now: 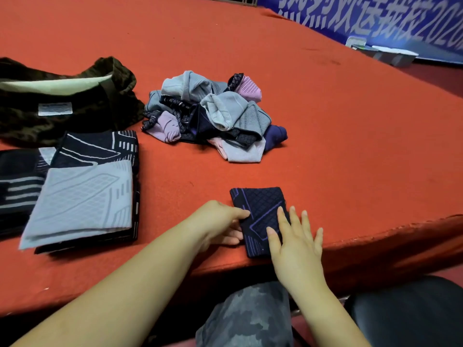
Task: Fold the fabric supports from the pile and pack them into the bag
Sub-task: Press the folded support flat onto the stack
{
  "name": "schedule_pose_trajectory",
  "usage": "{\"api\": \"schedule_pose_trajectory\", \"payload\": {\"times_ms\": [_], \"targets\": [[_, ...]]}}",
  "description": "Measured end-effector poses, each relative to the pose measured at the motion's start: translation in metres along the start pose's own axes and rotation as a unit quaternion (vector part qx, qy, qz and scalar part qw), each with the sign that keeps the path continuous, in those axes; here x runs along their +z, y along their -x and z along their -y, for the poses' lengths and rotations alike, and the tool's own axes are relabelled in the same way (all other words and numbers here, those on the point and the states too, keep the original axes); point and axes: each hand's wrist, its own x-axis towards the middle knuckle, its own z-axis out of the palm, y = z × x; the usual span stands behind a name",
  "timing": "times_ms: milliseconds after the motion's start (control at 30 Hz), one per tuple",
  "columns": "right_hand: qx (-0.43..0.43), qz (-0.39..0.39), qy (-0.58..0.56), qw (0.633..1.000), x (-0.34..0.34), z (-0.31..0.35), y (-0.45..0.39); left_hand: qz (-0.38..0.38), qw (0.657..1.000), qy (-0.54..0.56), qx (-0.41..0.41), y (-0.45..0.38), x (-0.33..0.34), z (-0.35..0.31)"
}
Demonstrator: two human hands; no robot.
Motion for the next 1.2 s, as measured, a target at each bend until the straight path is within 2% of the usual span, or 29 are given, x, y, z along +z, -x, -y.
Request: {"api": "schedule_pose_trajectory", "payload": {"times_ms": [100, 200, 300, 433, 500, 567, 633, 667, 733, 800, 867, 967, 1033, 1133, 1200], "targets": [[-0.054, -0.02, 0.002, 0.998, -0.005, 0.007, 0.003, -0.007, 0.999, 0.015, 0.041, 0.004, 0.007, 0.003], [-0.069, 0.018, -0.209, 0.975, -0.019, 0.023, 0.009, -0.012, 0.992, 0.055, 0.11, 0.008, 0.01, 0.004], [-0.028, 0.033, -0.434, 0.9, -0.035, 0.044, 0.011, 0.018, 0.98, 0.084, 0.178, 0.016, 0.007, -0.002], [0.065, -0.023, -0.62, 0.781, -0.041, 0.072, 0.004, 0.038, 0.965, 0.016, 0.258, 0.031, -0.002, -0.009], [0.115, -0.02, -0.686, 0.718, -0.042, 0.086, 0.001, 0.002, 0.953, -0.045, 0.3, 0.04, -0.014, -0.011], [0.126, -0.002, -0.702, 0.701, -0.044, 0.102, -0.002, -0.114, 0.933, -0.068, 0.336, 0.044, -0.036, -0.011], [0.102, 0.027, -0.701, 0.705, -0.049, 0.119, -0.002, -0.218, 0.928, -0.019, 0.302, 0.048, -0.065, -0.013], [0.084, 0.049, -0.704, 0.704, -0.051, 0.128, -0.002, -0.221, 0.94, 0.023, 0.26, 0.052, -0.079, -0.016], [0.055, 0.102, -0.723, 0.682, -0.058, 0.148, -0.003, -0.144, 0.965, 0.135, 0.172, 0.06, -0.103, -0.019], [0.039, 0.148, -0.738, 0.657, -0.063, 0.169, -0.004, -0.081, 0.967, 0.218, 0.103, 0.072, -0.123, -0.021], [0.025, 0.174, -0.732, 0.659, -0.064, 0.188, -0.008, -0.045, 0.96, 0.263, 0.087, 0.081, -0.141, -0.02], [0.006, 0.195, -0.697, 0.69, -0.063, 0.211, -0.018, -0.107, 0.942, 0.288, 0.133, 0.089, -0.166, -0.021], [-0.016, 0.188, -0.636, 0.748, -0.056, 0.222, -0.026, -0.177, 0.937, 0.255, 0.162, 0.091, -0.184, -0.021], [-0.084, 0.128, -0.5, 0.853, -0.038, 0.238, -0.032, -0.26, 0.939, 0.108, 0.195, 0.092, -0.205, -0.016], [-0.128, 0.087, -0.413, 0.897, -0.024, 0.244, -0.031, -0.319, 0.926, 0.022, 0.201, 0.093, -0.217, -0.009]]}}
